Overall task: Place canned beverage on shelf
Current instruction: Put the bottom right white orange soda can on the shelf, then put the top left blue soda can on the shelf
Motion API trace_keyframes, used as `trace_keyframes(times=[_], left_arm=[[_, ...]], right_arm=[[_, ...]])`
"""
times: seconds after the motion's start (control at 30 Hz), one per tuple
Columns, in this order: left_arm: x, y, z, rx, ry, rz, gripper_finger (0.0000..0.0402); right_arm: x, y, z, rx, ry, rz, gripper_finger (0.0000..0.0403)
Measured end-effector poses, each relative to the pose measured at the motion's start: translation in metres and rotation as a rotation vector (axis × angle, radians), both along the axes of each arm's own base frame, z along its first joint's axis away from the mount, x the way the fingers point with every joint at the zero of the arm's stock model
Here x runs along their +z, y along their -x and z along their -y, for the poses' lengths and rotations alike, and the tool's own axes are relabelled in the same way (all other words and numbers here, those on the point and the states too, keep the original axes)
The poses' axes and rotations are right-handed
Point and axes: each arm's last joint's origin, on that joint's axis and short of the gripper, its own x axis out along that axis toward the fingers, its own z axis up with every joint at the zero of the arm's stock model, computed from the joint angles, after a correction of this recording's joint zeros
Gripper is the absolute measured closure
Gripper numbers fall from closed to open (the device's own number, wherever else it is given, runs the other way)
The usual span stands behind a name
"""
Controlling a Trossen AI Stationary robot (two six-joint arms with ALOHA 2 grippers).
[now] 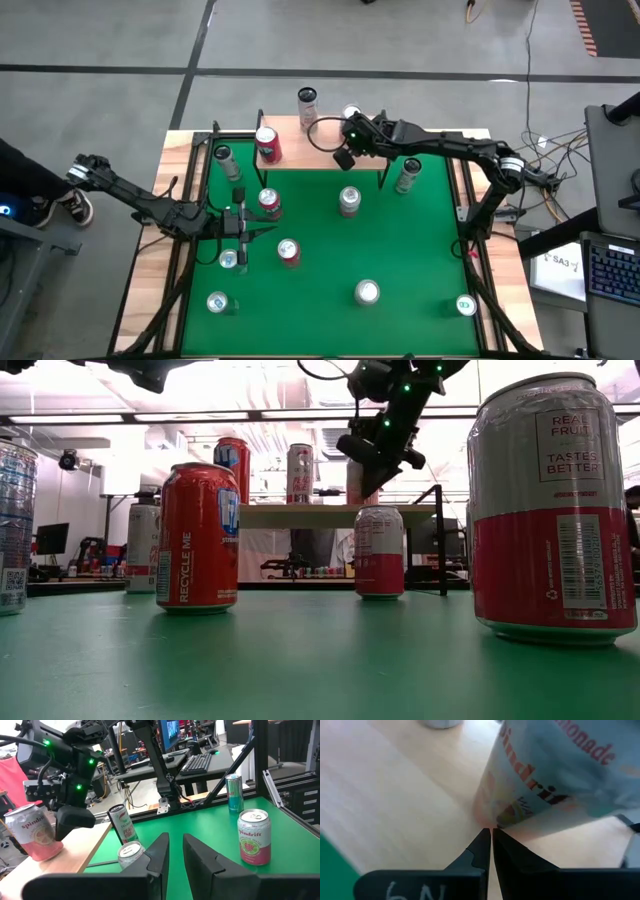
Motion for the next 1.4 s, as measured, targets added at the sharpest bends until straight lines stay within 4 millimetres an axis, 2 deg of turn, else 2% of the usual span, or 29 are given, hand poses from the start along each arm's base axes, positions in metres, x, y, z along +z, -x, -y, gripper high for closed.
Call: trace_keyframes(times=[0.2, 0.3, 0.5, 0.73, 1.07, 1.4], left_arm=[[0.0, 0.0, 0.0, 0.0, 0.0, 0.0, 0.0364], [0.0, 0.0, 0.0, 0.0, 0.001, 0.0, 0.0364], [0.0, 0.0, 0.0, 0.0, 0.006, 0.0, 0.0364], [0.0, 0.0, 0.0, 0.001, 0.015, 0.001, 0.0364], [0.0, 0.0, 0.0, 0.001, 0.023, 0.002, 0.0364], [0.0, 0.0, 0.0, 0.001, 0.027, 0.002, 0.0364]], right_arm=[[0.0, 0.001, 0.0, -0.007, 0.009, -0.011, 0.039], [-0.001, -0.001, -0.006, 0.002, -0.007, -0.012, 0.039], [0.005, -0.008, -0.031, 0.071, -0.06, 0.036, 0.039], [0.023, -0.017, -0.066, 0.154, -0.047, 0.108, 0.039], [0.033, -0.032, -0.114, 0.284, -0.035, 0.221, 0.039], [0.036, -0.037, -0.136, 0.341, -0.037, 0.266, 0.039]])
